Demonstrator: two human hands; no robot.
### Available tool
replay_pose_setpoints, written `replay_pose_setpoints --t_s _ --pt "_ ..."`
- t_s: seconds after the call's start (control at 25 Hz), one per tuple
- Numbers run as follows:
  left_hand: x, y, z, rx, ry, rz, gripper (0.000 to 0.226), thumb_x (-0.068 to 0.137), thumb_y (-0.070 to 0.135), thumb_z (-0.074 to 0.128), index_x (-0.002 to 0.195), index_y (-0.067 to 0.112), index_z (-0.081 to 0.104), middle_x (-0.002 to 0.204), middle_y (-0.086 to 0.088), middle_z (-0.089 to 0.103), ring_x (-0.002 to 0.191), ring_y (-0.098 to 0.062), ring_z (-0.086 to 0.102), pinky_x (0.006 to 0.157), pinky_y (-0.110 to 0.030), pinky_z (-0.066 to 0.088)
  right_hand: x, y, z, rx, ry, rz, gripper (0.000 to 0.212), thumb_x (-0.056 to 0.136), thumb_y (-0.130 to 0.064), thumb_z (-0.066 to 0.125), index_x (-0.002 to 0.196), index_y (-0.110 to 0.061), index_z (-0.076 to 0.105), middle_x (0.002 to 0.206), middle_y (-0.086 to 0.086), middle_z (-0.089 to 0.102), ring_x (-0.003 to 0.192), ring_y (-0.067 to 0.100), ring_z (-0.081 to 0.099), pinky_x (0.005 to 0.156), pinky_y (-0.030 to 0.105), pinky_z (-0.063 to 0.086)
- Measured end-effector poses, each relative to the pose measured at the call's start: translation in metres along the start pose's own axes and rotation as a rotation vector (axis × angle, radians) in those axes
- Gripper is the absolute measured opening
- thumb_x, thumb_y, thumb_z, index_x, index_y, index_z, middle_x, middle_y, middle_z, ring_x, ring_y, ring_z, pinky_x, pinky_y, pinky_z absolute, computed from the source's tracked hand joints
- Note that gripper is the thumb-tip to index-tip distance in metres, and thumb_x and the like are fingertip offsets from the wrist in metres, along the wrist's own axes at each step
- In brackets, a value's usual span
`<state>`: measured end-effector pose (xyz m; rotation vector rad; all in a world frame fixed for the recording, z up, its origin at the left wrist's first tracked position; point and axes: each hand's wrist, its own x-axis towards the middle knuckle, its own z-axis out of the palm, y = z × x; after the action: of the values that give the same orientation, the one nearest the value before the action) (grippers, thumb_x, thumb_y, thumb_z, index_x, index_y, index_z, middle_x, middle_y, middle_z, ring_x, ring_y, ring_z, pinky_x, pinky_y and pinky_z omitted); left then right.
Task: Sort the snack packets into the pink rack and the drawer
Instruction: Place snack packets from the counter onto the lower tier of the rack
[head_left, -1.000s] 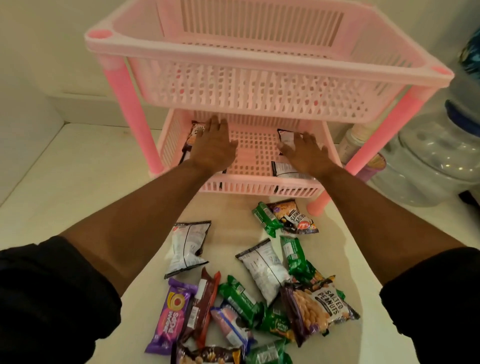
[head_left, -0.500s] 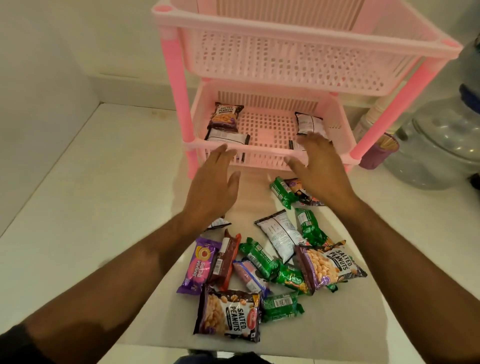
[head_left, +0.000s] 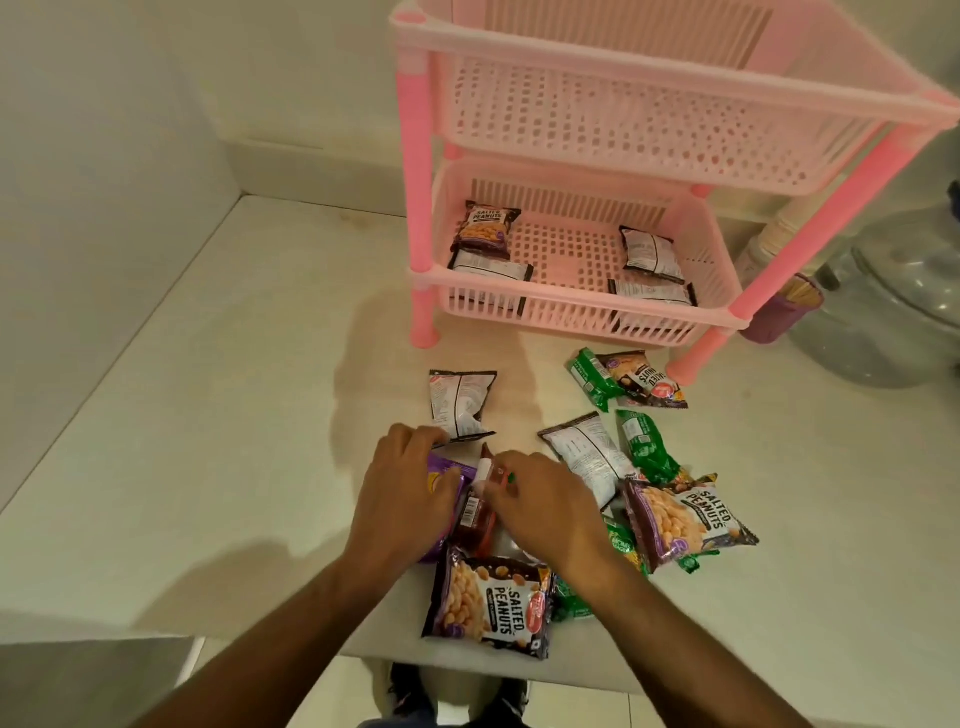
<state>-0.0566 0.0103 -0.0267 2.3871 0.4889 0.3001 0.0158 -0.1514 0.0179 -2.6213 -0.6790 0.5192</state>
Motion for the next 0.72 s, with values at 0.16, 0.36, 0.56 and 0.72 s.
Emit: replay_pose_setpoints --t_s 0.16,0.36,0.56,0.72 --pt "-0.016 -0.012 0.006 0.071 -0.104 -0.059 0.051 0.083 0.049 0.057 0.131 0.032 0.049 0.116 0.004 0.049 0.102 -0.017 0.05 0.081 -0.036 0.052 -0.003 -0.01 0.021 -0.079 0.053 0.012 0.049 0.093 -0.055 0.051 0.135 -0.03 0.048 0.115 0.002 0.063 0.105 0.027 0.064 0.078 0.035 0.047" --pt "-0.017 -0.018 0.009 0.144 -0.202 -0.108 0.062 0.089 0.055 0.053 0.145 0.032 0.041 0.123 0.0 0.051 0.109 -0.018 0.049 0.085 -0.033 0.051 0.006 -0.018 0.034 -0.178 0.046 0.027 0.062 0.095 -0.053 0.05 0.146 -0.023 0.033 0.12 0.011 0.062 0.104 0.032 0.064 0.077 0.039 0.052" --pt "-0.005 -0.016 0.005 0.171 -0.266 -0.123 0.057 0.089 0.049 0.052 0.143 0.032 0.041 0.117 0.001 0.055 0.103 -0.018 0.053 0.083 -0.033 0.052 0.018 -0.022 0.037 -0.221 0.008 0.062 0.053 0.094 -0.048 0.05 0.137 -0.019 0.039 0.107 0.008 0.066 0.095 0.031 0.065 0.066 0.035 0.043" --pt "0.002 -0.015 0.003 0.216 -0.302 -0.075 0.05 0.092 0.046 0.046 0.139 0.028 0.042 0.116 0.0 0.055 0.095 -0.015 0.051 0.077 -0.026 0.047 0.03 -0.028 0.036 -0.139 -0.018 0.087 0.037 0.088 -0.042 0.049 0.116 -0.018 0.049 0.096 0.004 0.066 0.078 0.027 0.061 0.06 0.032 0.039"
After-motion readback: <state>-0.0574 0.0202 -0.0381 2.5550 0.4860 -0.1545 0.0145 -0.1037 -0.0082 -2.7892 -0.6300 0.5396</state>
